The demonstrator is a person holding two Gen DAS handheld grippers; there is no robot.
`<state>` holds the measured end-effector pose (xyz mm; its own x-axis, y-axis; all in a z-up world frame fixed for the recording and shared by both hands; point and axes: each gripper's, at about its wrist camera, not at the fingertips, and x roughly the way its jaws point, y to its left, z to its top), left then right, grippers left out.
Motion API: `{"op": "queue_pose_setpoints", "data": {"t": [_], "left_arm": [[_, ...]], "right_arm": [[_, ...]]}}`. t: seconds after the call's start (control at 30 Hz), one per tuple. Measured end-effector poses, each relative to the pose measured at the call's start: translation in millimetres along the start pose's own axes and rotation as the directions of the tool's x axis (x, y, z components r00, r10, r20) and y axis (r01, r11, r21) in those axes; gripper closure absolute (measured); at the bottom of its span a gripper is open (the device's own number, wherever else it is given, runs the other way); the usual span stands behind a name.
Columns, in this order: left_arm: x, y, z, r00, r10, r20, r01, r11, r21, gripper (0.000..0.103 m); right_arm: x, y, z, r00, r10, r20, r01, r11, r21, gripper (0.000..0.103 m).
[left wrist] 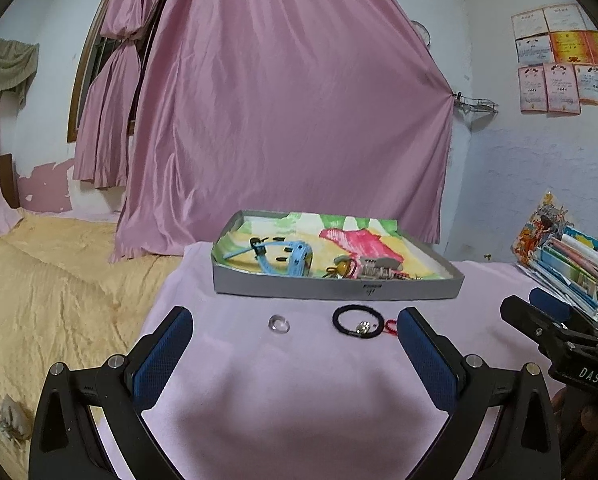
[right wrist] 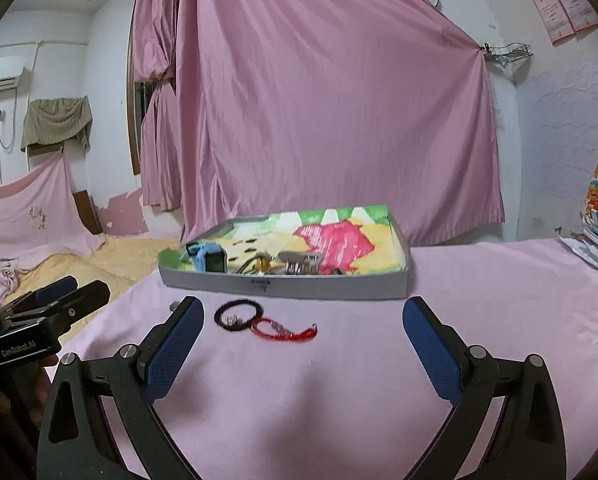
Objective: Organize jewelry
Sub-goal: 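Lift both open tools out of the tray and back, then grasp the silver ring with the left tool while the right tool grasps the red beaded bracelet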
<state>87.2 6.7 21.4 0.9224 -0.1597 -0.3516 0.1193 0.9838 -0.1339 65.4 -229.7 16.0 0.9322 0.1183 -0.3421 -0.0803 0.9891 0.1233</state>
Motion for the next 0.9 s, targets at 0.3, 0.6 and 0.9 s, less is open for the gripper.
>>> {"op": "queue_pose_setpoints", "data": {"t": [0.3,0.6,0.9], "left_arm": [[19,11,0,0.997,0.005,-0.08,-0.005,1.0,-0.012,0.0],[58,24,6,0.966,-0.003,-0.257,-0.004,1.0,-0.025,0.001],[90,26,10,0.934,0.011,-0.356,-0.023,0.999,-0.03,0.001]], "right_arm": [[19,7,2,0.997,-0.016,-0.074,0.015,1.0,-0.02,0.005],[56,1,9,0.972,0.0,-0.234,-0.003,1.0,-0.013,0.005],[101,2,8,0.921,0.033,-0.387,-0.042,0.999,-0.014,0.006]]}}
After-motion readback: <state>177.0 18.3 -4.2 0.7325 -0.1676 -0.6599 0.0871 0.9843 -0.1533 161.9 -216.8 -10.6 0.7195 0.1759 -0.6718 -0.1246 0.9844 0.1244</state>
